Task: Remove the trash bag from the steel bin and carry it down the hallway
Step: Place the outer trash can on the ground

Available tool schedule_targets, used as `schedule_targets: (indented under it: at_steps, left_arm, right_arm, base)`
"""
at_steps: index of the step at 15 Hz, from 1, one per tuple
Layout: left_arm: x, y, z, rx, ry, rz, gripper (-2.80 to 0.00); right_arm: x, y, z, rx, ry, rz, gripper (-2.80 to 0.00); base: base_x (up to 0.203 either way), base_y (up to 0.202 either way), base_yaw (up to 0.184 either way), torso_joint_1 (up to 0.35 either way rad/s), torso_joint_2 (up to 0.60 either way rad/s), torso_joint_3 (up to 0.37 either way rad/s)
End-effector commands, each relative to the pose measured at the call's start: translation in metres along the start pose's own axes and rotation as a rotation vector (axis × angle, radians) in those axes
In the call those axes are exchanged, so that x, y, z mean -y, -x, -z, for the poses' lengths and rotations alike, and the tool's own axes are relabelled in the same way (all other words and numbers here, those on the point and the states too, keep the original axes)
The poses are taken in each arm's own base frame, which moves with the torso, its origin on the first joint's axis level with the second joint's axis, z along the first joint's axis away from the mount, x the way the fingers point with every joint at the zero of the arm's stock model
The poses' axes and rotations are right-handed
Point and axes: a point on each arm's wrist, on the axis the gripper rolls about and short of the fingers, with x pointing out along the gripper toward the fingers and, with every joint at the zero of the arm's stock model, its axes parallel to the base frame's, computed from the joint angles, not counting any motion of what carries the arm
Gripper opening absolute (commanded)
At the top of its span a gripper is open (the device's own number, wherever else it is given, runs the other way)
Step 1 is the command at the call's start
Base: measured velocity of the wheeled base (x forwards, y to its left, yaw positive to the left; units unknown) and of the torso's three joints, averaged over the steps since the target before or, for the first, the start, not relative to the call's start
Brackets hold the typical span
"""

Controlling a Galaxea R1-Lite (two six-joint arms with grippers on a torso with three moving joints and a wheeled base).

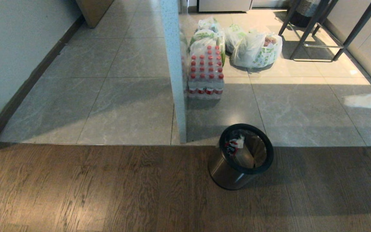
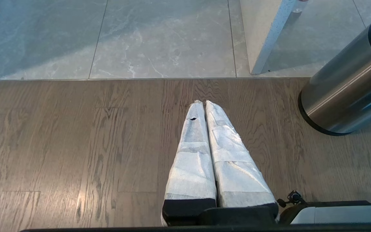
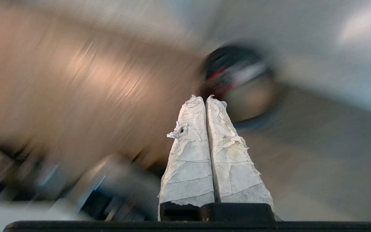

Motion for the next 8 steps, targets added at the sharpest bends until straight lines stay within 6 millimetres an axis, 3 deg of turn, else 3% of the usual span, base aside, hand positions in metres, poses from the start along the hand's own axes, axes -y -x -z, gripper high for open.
schedule_targets:
  at_steps: [1, 4, 5, 6, 8]
  left_arm:
    - [0.0, 0.0, 0.0, -0.002, 0.0, -0.001, -2.8]
    - [0.0, 0.0, 0.0, 0.0, 0.0, -0.001, -2.8]
    - [0.0, 0.0, 0.0, 0.0, 0.0, -0.001, -2.8]
    - [0.0, 0.0, 0.0, 0.0, -0.002, -0.001, -2.8]
    - [0.0, 0.0, 0.0, -0.002, 0.003, -0.001, -2.8]
  right_arm:
    - [0.018, -0.104, 0.003, -0.273, -0.065, -0.11, -2.8]
    - [0.013, -0.19, 0.03, -0.5, -0.087, -0.257, -2.8]
    - [0.014, -0.215, 0.042, -0.551, -0.081, -0.288, -0.8]
    - [0.015, -0.235, 0.052, -0.584, -0.058, -0.319, 0.0]
    - [0.021, -0.274, 0.068, -0.595, 0.074, -0.381, 0.0]
  base:
    - [0.0, 0.0, 0.0, 0.0, 0.0, 0.0]
    - [0.0, 0.0, 0.0, 0.0, 0.0, 0.0]
    - [0.0, 0.0, 0.0, 0.0, 0.0, 0.0]
    - [0.0, 0.0, 0.0, 0.0, 0.0, 0.0]
    - [0.0, 0.0, 0.0, 0.0, 0.0, 0.0]
